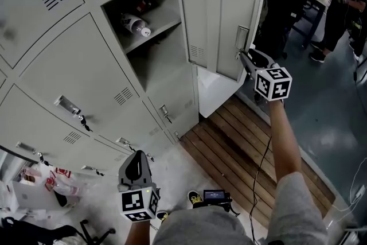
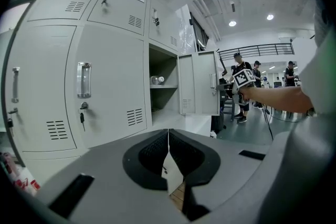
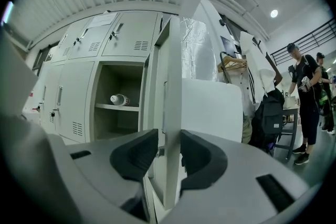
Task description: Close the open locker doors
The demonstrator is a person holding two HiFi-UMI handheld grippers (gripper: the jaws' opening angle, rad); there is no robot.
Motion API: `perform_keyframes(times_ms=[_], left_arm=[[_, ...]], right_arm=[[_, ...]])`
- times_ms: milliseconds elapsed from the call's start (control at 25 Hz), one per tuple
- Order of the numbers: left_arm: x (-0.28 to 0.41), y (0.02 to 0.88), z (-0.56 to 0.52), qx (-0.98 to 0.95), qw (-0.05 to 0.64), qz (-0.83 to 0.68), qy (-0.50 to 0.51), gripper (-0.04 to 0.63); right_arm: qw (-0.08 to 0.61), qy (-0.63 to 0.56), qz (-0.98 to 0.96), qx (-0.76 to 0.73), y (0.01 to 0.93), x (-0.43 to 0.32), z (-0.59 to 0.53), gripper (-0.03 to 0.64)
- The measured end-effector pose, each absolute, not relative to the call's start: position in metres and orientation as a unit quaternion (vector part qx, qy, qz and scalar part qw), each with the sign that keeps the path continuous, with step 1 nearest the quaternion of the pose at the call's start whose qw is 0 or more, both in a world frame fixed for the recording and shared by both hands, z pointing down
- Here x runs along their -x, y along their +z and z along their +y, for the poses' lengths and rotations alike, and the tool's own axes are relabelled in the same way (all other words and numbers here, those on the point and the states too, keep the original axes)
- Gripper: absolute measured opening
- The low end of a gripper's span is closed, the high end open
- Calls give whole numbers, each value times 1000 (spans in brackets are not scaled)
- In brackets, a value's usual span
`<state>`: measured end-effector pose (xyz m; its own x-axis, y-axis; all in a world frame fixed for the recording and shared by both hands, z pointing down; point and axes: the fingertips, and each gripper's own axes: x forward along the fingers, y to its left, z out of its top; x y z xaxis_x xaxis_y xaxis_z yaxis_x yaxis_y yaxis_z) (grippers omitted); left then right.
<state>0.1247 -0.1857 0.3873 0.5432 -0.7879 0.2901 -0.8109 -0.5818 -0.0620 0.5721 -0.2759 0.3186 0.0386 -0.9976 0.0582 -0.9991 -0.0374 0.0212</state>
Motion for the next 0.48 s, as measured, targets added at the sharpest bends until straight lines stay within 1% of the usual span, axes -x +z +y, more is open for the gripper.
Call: perform_keyframes(times_ms=[240,480], left_arm=[[-118,387,-185,-876,41,-459,141,12],[-114,389,-184,-876,44,-459,142,12]], right_arm=[[21,11,-717,-697,317,-550,-263,140],[51,-22,-756,-652,311,-498,-252,126]])
